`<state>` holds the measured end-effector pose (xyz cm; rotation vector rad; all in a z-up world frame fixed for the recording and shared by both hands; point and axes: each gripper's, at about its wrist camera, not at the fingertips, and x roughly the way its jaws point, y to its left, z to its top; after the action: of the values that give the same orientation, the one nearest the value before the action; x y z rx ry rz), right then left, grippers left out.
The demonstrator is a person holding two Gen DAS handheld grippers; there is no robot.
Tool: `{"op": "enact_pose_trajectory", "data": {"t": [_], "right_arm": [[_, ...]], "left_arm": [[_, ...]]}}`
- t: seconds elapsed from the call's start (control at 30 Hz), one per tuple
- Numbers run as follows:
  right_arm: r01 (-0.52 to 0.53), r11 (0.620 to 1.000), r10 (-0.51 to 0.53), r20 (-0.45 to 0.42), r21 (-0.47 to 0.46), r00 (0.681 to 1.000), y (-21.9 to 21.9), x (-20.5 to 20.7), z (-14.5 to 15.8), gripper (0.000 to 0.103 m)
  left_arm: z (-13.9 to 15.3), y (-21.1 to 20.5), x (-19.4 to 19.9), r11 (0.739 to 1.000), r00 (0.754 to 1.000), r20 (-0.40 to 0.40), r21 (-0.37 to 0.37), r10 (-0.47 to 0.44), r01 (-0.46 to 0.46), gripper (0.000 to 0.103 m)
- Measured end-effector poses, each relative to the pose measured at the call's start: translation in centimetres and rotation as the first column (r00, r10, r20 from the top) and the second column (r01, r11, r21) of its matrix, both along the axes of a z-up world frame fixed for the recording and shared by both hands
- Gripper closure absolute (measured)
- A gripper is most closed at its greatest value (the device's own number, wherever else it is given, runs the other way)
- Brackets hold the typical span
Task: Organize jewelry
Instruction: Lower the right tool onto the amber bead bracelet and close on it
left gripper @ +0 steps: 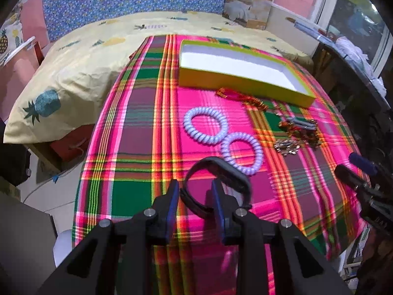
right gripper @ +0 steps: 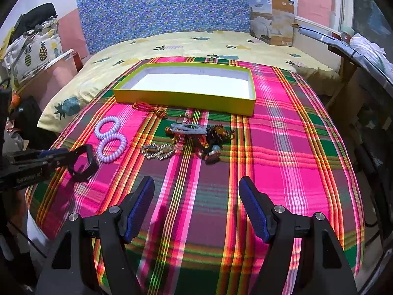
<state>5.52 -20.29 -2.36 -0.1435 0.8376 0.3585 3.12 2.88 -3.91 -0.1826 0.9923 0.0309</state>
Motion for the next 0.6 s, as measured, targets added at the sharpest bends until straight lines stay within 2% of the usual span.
{"op": "enact_pose_trajectory", "data": {"t": [0.27,0.37,0.5,0.6], "right_arm": [[0.001,1.0,-0.001,-0.002,-0.005,1.0,-0.4,3.6,-0.9,0.034],[0.003,1.0,-0.003,-0.016,0.0,1.0,-0.5,4.9,-1.2,0.042],[-0.013,1.0,0.013,-0.036,0.003,0.999,-0.5,5.8,-1.7,0.057],[-0.032,0.999,0.032,-0.05,0.005,0.998,-0.4,5.9,-2.0,0.068]], "left_arm": [[-0.5,-0.4,0.6,0.996,1.0,0.024,0.088,-0.017,0.015,0.075],[-0.5,-0.4,0.9,0.993,0.999,0.031,0.12,-0.024,0.02,0.082],[-0.5,-0.2,1.1,0.993,0.999,0.034,0.119,-0.029,0.025,0.089],[-0.5,-0.1,1.2,0.993,0.999,0.035,0.117,-0.033,0.029,0.09]]}}
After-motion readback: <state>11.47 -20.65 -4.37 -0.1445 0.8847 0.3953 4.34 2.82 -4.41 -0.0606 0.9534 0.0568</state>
